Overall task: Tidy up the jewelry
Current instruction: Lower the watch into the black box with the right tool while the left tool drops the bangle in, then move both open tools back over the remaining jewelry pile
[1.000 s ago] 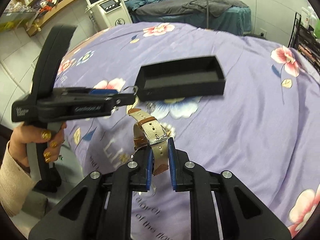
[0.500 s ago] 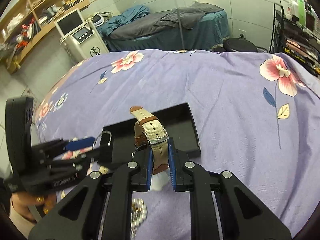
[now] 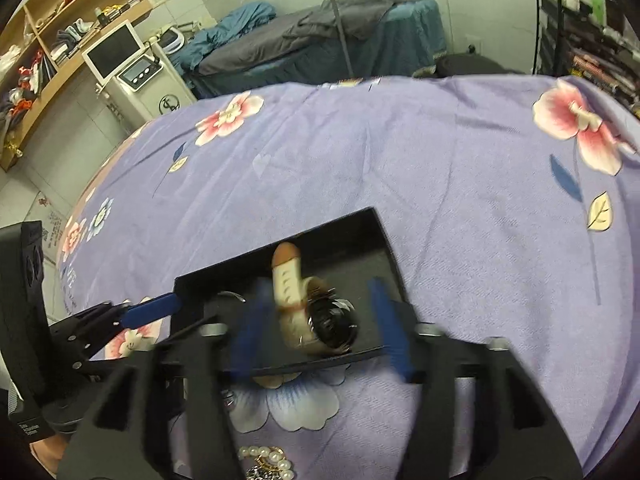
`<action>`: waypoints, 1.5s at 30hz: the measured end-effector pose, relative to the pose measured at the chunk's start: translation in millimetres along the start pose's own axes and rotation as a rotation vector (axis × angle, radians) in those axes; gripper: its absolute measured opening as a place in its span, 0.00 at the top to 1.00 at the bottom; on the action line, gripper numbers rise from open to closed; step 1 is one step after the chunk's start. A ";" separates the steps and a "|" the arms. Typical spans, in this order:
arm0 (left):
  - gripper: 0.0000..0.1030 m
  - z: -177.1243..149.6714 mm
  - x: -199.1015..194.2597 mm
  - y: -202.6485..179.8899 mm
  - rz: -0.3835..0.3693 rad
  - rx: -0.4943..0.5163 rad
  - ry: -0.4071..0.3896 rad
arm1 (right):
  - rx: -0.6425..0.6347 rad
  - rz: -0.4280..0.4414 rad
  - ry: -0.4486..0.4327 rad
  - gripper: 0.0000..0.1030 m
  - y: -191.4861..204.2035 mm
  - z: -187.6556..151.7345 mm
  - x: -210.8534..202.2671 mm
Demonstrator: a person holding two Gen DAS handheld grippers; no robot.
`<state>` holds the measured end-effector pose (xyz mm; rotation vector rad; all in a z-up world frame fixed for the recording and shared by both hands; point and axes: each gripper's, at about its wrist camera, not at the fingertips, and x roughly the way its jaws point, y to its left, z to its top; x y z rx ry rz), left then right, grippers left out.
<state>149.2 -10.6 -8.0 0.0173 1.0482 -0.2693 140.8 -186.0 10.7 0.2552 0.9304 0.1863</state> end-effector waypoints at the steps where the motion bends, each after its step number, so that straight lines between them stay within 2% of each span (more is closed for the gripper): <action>1: 0.22 -0.8 -2.8 0.8 0.010 0.004 -0.010 | -0.009 -0.011 -0.011 0.32 0.1 -0.3 -3.6; 8: 0.11 -12.0 -19.5 9.9 0.054 0.021 -0.029 | 0.013 -0.033 -0.012 0.32 -13.0 -7.9 -22.3; 11: 0.09 -22.4 -27.6 13.1 0.070 0.027 -0.042 | 0.032 -0.031 -0.010 0.28 -19.8 -18.3 -31.1; 14: 0.06 -33.8 -37.6 16.1 0.075 0.024 -0.062 | 0.053 0.009 -0.009 0.27 -24.4 -33.8 -41.0; 17: 0.06 -46.7 -48.6 18.0 0.082 0.022 -0.082 | 0.094 0.040 -0.021 0.16 -27.7 -50.4 -51.1; 20: 0.06 -56.8 -58.2 18.7 0.090 0.015 -0.092 | 0.164 0.101 0.016 0.16 -34.3 -65.0 -54.5; 23: 0.06 -66.6 -63.5 17.7 0.050 0.017 -0.074 | 0.217 0.152 0.070 0.16 -36.8 -80.0 -55.2; 31: 0.07 -95.6 -73.2 10.4 0.006 0.061 -0.054 | 0.072 0.205 0.099 0.16 -17.0 -118.9 -74.8; 36: 0.07 -115.2 -74.1 3.8 -0.006 0.122 -0.043 | 0.000 0.168 0.146 0.16 -12.8 -142.3 -76.4; 42: 0.06 -135.7 -87.9 2.2 -0.045 0.190 -0.078 | -0.095 0.106 0.136 0.16 -12.7 -163.7 -88.0; 45: 0.07 -145.5 -95.5 3.4 -0.066 0.206 -0.088 | -0.138 0.082 0.160 0.16 -10.8 -173.6 -88.4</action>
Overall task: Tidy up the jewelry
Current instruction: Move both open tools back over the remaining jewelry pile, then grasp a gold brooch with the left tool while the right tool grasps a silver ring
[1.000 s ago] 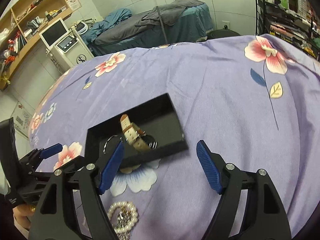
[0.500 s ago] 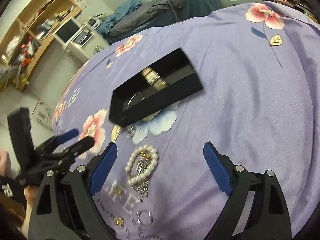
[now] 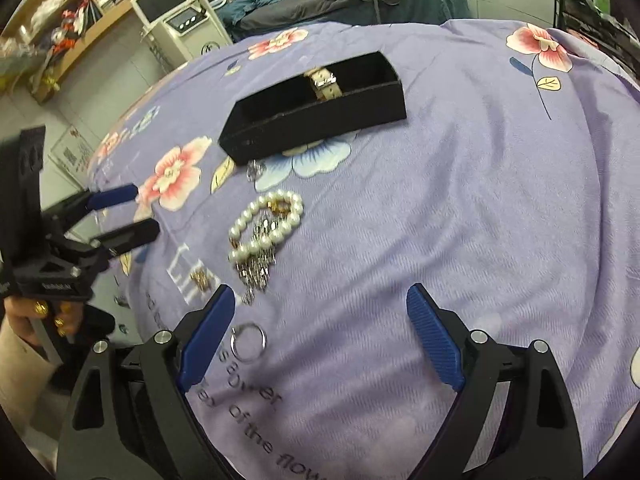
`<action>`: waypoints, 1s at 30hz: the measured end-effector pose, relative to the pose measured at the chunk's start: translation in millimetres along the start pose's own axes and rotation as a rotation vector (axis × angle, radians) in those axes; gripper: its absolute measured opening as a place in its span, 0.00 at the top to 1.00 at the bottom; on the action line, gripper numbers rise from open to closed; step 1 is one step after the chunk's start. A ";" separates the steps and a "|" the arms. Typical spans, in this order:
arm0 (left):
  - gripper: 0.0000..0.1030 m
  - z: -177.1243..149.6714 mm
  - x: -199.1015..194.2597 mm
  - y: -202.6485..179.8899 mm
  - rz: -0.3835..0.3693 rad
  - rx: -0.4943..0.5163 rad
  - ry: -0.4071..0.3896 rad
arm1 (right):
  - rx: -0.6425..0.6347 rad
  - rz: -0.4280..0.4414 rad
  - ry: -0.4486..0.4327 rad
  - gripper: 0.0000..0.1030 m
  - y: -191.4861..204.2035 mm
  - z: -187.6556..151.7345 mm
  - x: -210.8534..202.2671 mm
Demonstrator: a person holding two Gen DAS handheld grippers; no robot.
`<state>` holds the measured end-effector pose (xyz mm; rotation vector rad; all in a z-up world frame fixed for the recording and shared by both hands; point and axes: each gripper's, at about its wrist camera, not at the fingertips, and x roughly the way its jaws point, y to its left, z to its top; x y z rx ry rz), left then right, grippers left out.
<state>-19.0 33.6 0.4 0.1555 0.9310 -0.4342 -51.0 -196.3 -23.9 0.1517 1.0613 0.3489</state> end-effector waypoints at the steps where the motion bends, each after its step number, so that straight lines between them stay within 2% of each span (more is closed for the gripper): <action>1: 0.08 -2.8 -2.2 -1.9 0.002 0.010 -0.001 | -0.014 -0.010 0.000 0.17 1.5 -2.8 -0.1; 4: 0.16 -9.3 -7.3 -10.6 -0.021 0.056 0.003 | -0.057 -0.017 0.008 0.23 6.8 -9.6 -1.6; 7: 0.27 -18.5 -9.0 -25.5 -0.079 0.113 0.028 | -0.110 -0.026 0.006 0.29 15.2 -13.2 -1.8; 9: 0.31 -26.0 -9.3 -36.9 -0.124 0.153 0.045 | -0.142 -0.028 0.010 0.35 20.5 -15.2 -1.4; 13: 0.46 -39.6 -3.7 -51.2 -0.181 0.206 0.091 | -0.204 0.005 0.035 0.45 29.3 -16.7 1.2; 14: 0.47 -42.6 -2.8 -53.6 -0.194 0.217 0.101 | -0.228 0.009 0.040 0.47 32.4 -17.3 1.6; 20: 0.48 -51.7 -3.3 -59.0 -0.243 0.243 0.115 | -0.330 0.049 0.080 0.47 47.6 -23.9 4.6; 27: 0.63 -59.9 5.9 -63.4 -0.252 0.271 0.150 | -0.372 0.054 0.093 0.47 55.4 -24.7 8.9; 30: 0.63 -63.3 7.4 -66.1 -0.249 0.285 0.155 | -0.387 0.051 0.077 0.47 58.7 -22.2 6.9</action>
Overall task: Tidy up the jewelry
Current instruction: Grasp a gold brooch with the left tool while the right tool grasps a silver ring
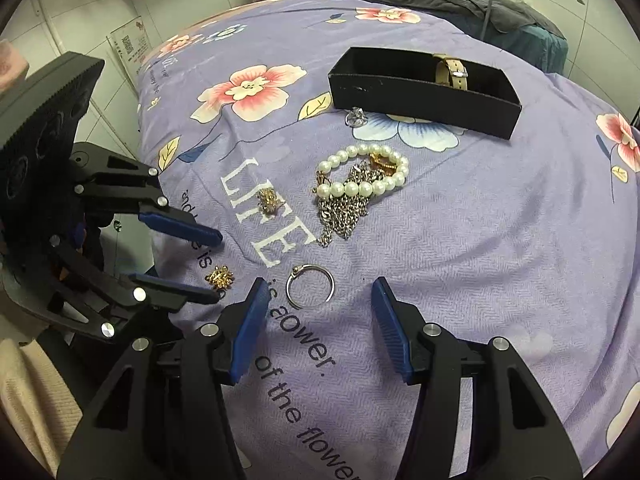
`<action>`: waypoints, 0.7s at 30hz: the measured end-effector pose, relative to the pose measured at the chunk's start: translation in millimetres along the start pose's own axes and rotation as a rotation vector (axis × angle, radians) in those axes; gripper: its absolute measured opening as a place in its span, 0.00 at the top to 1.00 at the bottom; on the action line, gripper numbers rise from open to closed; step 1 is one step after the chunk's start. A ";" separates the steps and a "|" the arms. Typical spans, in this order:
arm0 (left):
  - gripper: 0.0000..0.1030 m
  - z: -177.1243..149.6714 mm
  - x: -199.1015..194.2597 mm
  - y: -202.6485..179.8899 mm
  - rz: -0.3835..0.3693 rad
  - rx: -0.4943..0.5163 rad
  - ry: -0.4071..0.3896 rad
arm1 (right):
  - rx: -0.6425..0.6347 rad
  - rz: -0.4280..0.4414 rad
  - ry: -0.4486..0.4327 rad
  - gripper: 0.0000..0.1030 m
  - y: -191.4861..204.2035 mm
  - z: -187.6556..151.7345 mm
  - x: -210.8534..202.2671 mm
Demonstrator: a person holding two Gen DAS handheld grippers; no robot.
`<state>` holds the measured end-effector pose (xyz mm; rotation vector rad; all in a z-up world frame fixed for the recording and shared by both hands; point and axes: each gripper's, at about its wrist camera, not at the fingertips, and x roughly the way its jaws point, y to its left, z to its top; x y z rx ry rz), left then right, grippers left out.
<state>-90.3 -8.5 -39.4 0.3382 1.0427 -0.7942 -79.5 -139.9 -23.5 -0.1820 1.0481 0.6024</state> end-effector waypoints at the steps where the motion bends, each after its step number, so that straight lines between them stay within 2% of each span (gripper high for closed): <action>1: 0.63 -0.5 -0.3 -1.0 -0.002 0.004 -0.001 | -0.008 -0.001 -0.003 0.47 0.8 1.3 -0.6; 5: 0.63 -0.6 0.8 -6.3 0.004 0.027 -0.003 | -0.067 -0.031 -0.009 0.47 7.8 4.6 0.3; 10: 0.80 -0.4 8.4 -5.6 -0.012 0.013 0.007 | -0.106 -0.009 0.051 0.48 14.1 5.7 16.3; 12: 0.80 -2.4 9.6 -6.4 -0.023 0.016 0.007 | -0.122 -0.018 0.079 0.57 14.7 2.5 22.4; 16: 0.82 -4.8 12.3 0.4 -0.044 -0.024 0.000 | -0.122 -0.022 0.066 0.59 13.2 -0.6 23.7; 18: 0.83 -5.3 12.1 2.7 -0.044 -0.034 0.000 | -0.120 -0.037 0.061 0.67 12.3 -1.4 23.7; 21: 0.84 -4.2 12.1 2.3 -0.033 -0.035 -0.003 | -0.087 -0.023 0.055 0.71 7.0 -1.1 22.7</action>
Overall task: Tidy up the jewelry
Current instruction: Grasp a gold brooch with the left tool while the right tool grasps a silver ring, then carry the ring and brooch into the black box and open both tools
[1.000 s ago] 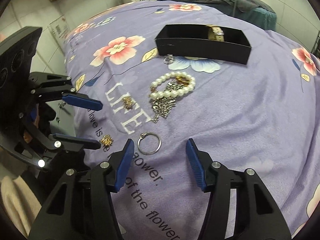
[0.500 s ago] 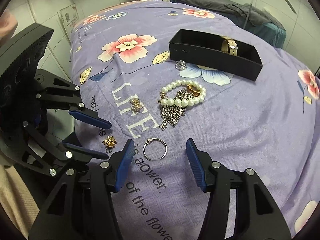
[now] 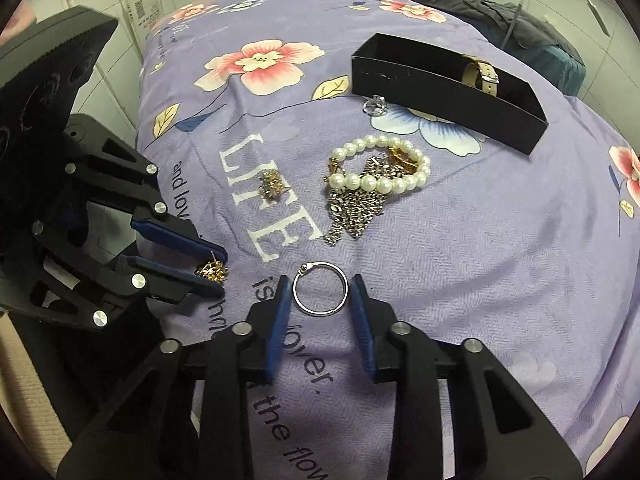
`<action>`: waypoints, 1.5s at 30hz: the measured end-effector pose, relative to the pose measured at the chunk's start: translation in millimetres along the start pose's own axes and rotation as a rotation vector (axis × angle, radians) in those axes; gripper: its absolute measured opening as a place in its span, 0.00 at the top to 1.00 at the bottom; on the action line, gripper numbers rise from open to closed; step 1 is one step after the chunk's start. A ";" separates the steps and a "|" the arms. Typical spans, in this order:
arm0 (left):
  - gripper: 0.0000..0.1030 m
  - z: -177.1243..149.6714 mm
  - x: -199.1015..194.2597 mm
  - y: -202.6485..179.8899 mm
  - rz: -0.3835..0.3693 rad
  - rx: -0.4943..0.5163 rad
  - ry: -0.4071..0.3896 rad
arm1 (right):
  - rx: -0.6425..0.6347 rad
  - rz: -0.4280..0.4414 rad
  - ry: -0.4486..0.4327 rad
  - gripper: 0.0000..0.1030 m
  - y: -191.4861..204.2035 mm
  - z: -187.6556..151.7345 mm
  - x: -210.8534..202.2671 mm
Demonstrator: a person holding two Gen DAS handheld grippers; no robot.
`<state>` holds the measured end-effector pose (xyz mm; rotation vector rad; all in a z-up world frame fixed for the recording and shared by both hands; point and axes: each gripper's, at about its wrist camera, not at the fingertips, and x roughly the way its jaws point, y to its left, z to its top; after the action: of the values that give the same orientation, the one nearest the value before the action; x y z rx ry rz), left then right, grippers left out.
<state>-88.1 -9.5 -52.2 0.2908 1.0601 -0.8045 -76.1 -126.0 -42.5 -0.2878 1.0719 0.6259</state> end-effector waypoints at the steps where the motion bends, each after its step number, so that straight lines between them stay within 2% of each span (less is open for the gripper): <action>1: 0.84 0.5 0.1 -0.1 0.005 0.000 0.000 | 0.004 0.002 -0.002 0.71 -0.2 0.0 -0.3; 9: 0.84 7.6 -1.2 1.3 0.041 -0.008 -0.004 | 0.047 0.016 -0.012 0.71 -3.4 0.8 -4.4; 24: 0.84 38.3 -10.2 40.8 0.165 -0.148 -0.079 | 0.185 -0.002 -0.101 0.71 -29.1 23.3 -18.0; 28: 0.84 52.3 -10.3 49.4 0.220 -0.158 -0.102 | 0.209 -0.023 -0.126 0.71 -39.6 35.3 -20.2; 37: 0.84 83.8 -15.2 73.9 0.277 -0.159 -0.147 | 0.300 -0.083 -0.196 0.71 -79.5 68.6 -27.9; 41: 0.84 104.2 -14.4 86.4 0.312 -0.152 -0.167 | 0.365 -0.083 -0.217 0.71 -97.6 85.1 -22.6; 45: 0.84 126.4 -7.6 102.8 0.337 -0.164 -0.164 | 0.396 -0.124 -0.232 0.71 -115.2 103.6 -15.7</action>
<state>66.6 -7.9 -0.5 0.2504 0.8859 -0.4283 63.6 -169.9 10.5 0.0627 0.9222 0.3159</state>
